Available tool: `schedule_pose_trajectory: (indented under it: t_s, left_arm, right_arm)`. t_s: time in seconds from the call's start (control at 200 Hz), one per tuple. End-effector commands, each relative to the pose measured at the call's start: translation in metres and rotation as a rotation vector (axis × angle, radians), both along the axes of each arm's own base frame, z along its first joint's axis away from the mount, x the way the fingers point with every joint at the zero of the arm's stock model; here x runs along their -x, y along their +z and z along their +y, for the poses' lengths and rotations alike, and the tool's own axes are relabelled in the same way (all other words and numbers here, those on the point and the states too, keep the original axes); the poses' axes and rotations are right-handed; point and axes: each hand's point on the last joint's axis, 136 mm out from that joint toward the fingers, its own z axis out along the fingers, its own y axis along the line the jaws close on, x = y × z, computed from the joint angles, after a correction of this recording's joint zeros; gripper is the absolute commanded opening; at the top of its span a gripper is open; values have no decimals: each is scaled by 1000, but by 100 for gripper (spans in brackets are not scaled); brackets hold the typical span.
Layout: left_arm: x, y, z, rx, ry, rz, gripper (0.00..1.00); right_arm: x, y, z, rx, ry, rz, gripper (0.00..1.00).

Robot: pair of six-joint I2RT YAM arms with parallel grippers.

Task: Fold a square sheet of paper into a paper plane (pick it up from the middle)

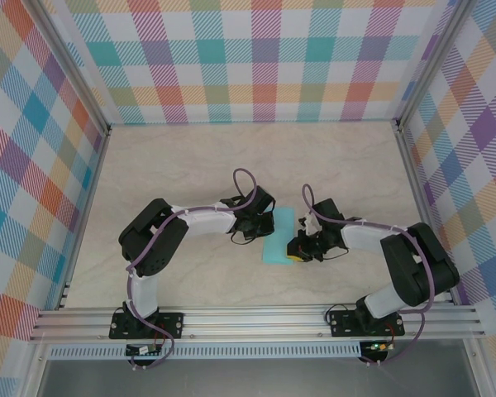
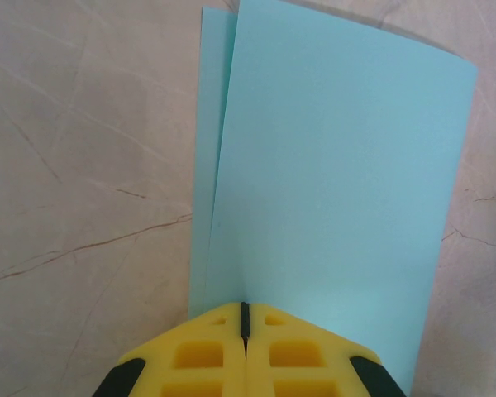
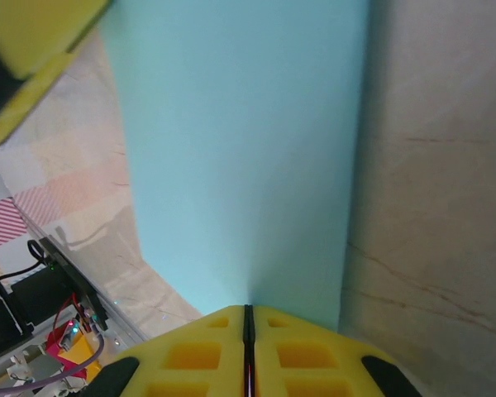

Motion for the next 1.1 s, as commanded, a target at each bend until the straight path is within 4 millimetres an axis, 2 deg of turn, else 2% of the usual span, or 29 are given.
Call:
schedule_pose_trajectory:
  t_s: [0.0,0.275,0.445,0.525,0.57,0.625,0.78,0.89,1.095]
  left_arm:
    - [22,-22,20,-116,-17,80,0]
    - [21,-15,16,-89,-26,72,0]
    - [20,15,7,-22,-40,30,0]
    - [19,28,13,-25,-29,5,8]
    - [20,34,16,-25,-24,-5,19]
    - [22,40,20,-18,-18,-14,21]
    - [34,37,33,-28,-6,-1,36]
    - [41,29,30,5,-18,31,42]
    - [39,36,5,139,-54,23,47]
  right_arm:
    - [7,-10,-4,38,12,14,9]
    - [26,-38,-25,163,-12,68,9]
    - [30,-45,-28,184,-22,82,7]
    - [24,-35,-19,131,-13,48,8]
    - [20,-25,-14,96,-11,24,9]
    - [12,-9,-7,51,-4,-17,11]
    - [-8,27,-8,66,-23,-149,25]
    - [-18,34,-19,112,-57,-191,33]
    - [-21,33,-16,94,-49,-172,32]
